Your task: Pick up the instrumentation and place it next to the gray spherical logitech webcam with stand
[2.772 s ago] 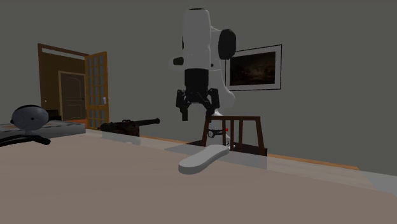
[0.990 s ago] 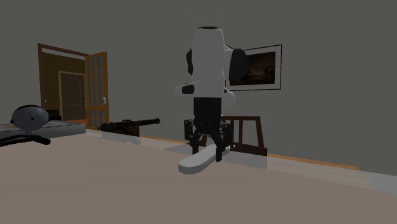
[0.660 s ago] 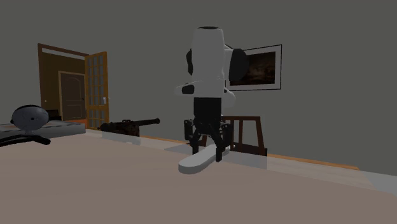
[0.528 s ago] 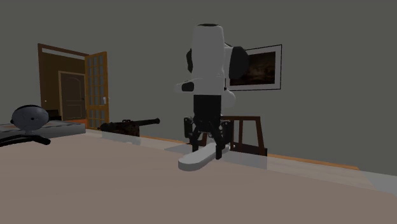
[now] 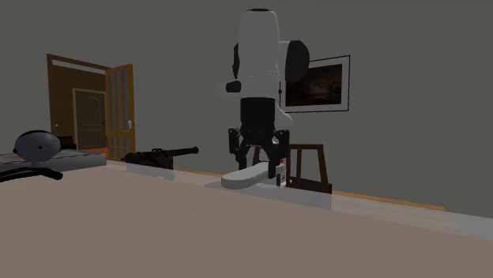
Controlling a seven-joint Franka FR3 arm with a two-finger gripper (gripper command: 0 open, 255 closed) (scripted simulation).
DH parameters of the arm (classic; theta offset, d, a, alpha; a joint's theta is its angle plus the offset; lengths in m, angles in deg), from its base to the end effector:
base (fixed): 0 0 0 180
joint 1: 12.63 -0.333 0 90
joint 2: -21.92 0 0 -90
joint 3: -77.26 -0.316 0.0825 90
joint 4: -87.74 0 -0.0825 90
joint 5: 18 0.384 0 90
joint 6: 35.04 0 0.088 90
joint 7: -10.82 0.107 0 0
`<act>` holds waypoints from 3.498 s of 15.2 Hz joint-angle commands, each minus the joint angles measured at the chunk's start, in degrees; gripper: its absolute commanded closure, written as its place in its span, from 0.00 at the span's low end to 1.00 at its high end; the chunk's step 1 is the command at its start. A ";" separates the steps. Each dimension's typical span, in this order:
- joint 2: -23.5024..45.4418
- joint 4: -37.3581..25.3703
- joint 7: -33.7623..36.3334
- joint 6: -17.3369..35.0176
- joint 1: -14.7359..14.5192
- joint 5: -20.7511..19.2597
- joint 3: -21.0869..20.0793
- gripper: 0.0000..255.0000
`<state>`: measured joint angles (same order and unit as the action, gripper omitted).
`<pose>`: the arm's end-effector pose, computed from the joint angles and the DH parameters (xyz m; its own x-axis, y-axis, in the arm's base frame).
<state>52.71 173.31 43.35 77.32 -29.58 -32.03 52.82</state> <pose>0.5602 0.4089 0.3780 0.9802 0.1977 -0.0105 0.1979 -0.9800 0.0196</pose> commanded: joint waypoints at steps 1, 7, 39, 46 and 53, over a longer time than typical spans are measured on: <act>-0.31 -1.09 -0.15 -1.37 -0.07 0.20 -0.12 1.00; -1.40 -4.12 -0.64 -5.37 -0.17 0.81 -0.46 1.00; -7.98 -13.92 -10.17 -20.75 6.12 4.07 0.25 1.00; -12.30 -8.17 -19.01 -18.61 13.52 6.25 2.52 1.00; -13.42 -6.97 -27.78 -18.01 19.67 7.32 5.33 1.00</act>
<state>39.13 166.53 16.82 59.29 -10.68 -24.77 57.75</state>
